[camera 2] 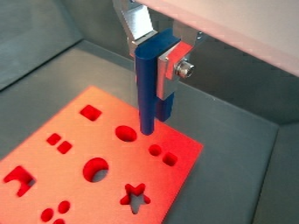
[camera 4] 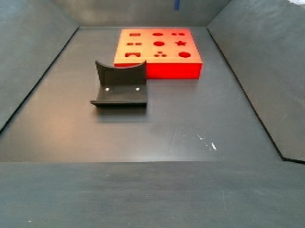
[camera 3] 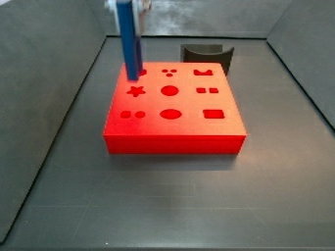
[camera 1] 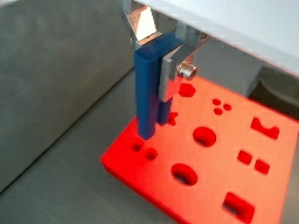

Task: Insert the square-circle object.

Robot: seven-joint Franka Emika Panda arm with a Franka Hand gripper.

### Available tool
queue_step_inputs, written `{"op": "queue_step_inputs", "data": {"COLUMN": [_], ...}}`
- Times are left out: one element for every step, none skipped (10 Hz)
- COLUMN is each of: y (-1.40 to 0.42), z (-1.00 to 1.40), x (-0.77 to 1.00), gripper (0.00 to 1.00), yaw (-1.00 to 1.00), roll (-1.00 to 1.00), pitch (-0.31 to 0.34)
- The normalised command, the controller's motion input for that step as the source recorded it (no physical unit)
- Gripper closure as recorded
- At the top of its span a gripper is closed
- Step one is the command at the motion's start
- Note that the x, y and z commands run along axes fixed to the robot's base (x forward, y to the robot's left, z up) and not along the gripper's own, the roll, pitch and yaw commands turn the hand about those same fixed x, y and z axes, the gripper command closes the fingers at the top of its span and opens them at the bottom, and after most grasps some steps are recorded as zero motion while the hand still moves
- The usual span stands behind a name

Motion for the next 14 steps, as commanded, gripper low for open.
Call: {"op": "queue_step_inputs", "data": {"y": [-0.25, -0.23, -0.15, 0.07, 0.15, 0.03, 0.0, 0.0, 0.0, 0.0, 0.0, 0.0, 0.0, 0.0], "z": [-0.69, -0.6, -0.37, -0.27, -0.27, -0.26, -0.12, -0.03, -0.04, -0.05, -0.06, -0.06, -0.06, -0.06], "x": [0.0, 0.0, 0.11, 0.26, 0.23, 0.13, 0.02, 0.0, 0.0, 0.0, 0.0, 0.0, 0.0, 0.0], "gripper": [1.0, 1.0, 1.0, 1.0, 1.0, 1.0, 1.0, 1.0, 1.0, 1.0, 1.0, 1.0, 1.0, 1.0], "yaw": [-0.58, -0.64, -0.66, -0.85, -0.91, -0.99, -1.0, -1.0, -1.0, -1.0, -1.0, -1.0, -1.0, -1.0], "roll": [0.27, 0.16, 0.12, 0.0, 0.0, -0.04, -0.07, -0.09, -0.02, 0.0, 0.0, 0.0, 0.0, 0.0], "pitch": [-0.07, -0.143, -0.116, 0.0, 0.0, 0.0, -0.054, -0.117, -0.094, -0.044, -0.039, -0.039, -0.039, -0.039]}}
